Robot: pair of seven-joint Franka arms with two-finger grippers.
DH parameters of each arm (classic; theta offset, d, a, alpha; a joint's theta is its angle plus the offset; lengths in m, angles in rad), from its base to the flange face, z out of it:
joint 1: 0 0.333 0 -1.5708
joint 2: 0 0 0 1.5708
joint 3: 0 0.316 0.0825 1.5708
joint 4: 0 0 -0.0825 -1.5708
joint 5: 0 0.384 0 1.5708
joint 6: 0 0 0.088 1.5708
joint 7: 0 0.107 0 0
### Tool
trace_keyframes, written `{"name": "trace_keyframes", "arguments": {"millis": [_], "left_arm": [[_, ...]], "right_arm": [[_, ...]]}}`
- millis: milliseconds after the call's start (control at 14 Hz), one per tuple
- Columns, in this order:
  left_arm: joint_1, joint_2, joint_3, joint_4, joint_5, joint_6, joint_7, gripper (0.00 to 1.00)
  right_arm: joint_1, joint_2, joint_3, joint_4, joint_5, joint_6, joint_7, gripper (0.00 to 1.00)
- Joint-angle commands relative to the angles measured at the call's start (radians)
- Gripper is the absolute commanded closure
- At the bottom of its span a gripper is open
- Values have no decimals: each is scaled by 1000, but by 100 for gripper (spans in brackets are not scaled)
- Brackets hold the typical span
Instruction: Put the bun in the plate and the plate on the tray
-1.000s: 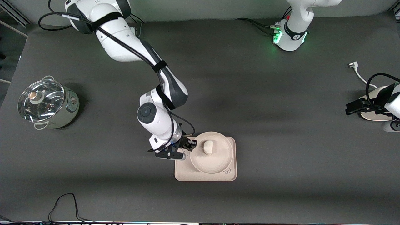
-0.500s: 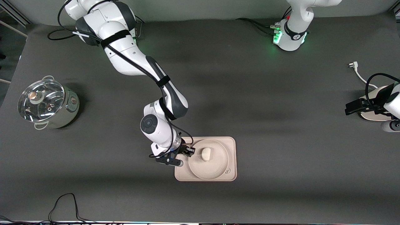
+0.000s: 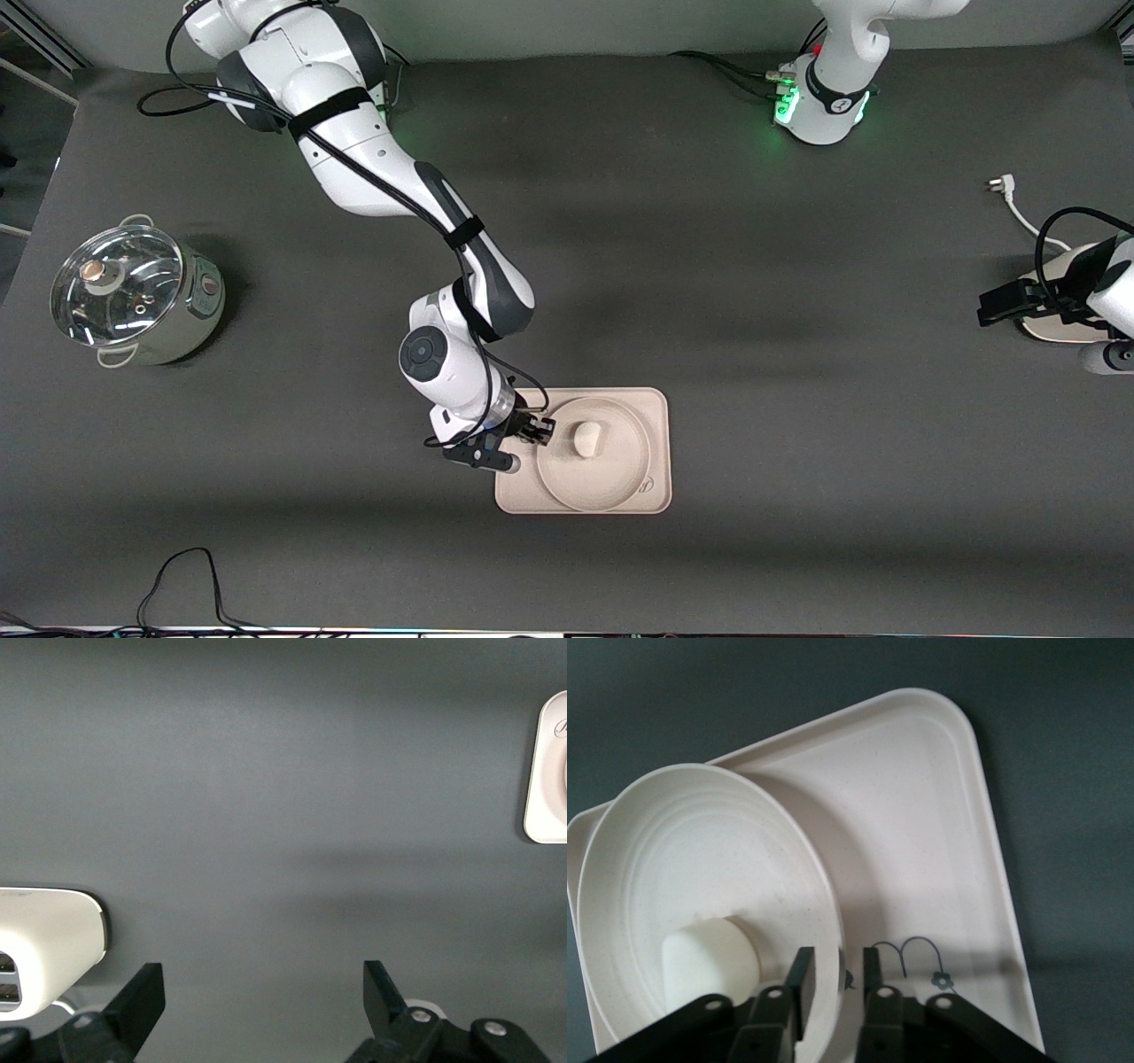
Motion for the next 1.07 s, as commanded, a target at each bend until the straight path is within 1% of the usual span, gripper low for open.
{"name": "trace_keyframes", "arguments": {"millis": [0,71,143,357,500,571,714,857,929,1000], "left_arm": [[-14,-11,7,-7,13,-2,0,0],[-14,-11,7,-7,13,-2,0,0],[-14,-11,7,-7,13,-3,1,0],[-14,-11,7,-7,8,-2,0,0],[-13,-11,7,-5,7,-3,1,0],[-12,-13,7,-5,8,-3,0,0],[-14,-13,7,-5,8,-5,-2,0],[-14,-13,7,-5,7,-5,-3,0],[-14,-14,7,-5,7,-5,-3,0],[-14,-14,7,-5,7,-6,-6,0]], "right_arm": [[-9,-1,4,24,29,2,-28,0],[-11,-23,2,21,27,-9,-28,0],[-12,-52,1,7,24,-50,-26,0],[-45,-162,-6,-1,12,-242,-25,0],[-52,-256,-41,-10,9,-401,-31,0],[-86,-315,-41,-27,-7,-472,-32,0],[-146,-449,-32,-91,-74,-593,-55,0],[-219,-611,-13,-195,-120,-693,-174,0],[-274,-691,8,-244,-134,-737,-234,0],[-326,-751,28,-272,-173,-786,-280,0]]}}
